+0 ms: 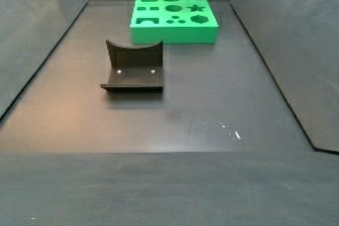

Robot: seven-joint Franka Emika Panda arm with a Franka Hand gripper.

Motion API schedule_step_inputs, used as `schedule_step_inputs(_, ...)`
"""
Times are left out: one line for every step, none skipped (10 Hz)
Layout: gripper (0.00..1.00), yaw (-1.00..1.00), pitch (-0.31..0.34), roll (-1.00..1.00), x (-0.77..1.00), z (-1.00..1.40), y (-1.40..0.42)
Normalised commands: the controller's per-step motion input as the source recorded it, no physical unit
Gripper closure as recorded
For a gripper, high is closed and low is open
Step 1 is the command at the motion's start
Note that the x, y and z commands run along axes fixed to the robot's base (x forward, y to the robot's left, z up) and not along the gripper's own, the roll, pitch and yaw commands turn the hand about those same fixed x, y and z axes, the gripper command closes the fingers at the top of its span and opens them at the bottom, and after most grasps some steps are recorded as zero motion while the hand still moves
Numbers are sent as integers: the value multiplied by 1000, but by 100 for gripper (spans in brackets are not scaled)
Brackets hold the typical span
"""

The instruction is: Insert the round object.

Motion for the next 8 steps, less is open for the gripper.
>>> schedule_step_inputs(100, 0, -34, 0, 271, -1000, -214)
schedule_step_inputs(100, 0, -19, -34, 234, -1000, -186)
schedule_step_inputs(100, 0, -77, -117, 109, -843, -160)
schedule_step_inputs(100, -71, -187, 0, -229, -806, -180)
schedule_step_inputs(100, -60, -121, 86, -126, -623, -220)
schedule_step_inputs(100, -37, -126, 46, 0, -606, -217)
schedule_step_inputs(100, -29, -94, 0, 94, -591, -146)
schedule_step_inputs(100, -37, -17, 0, 229, -471, -57)
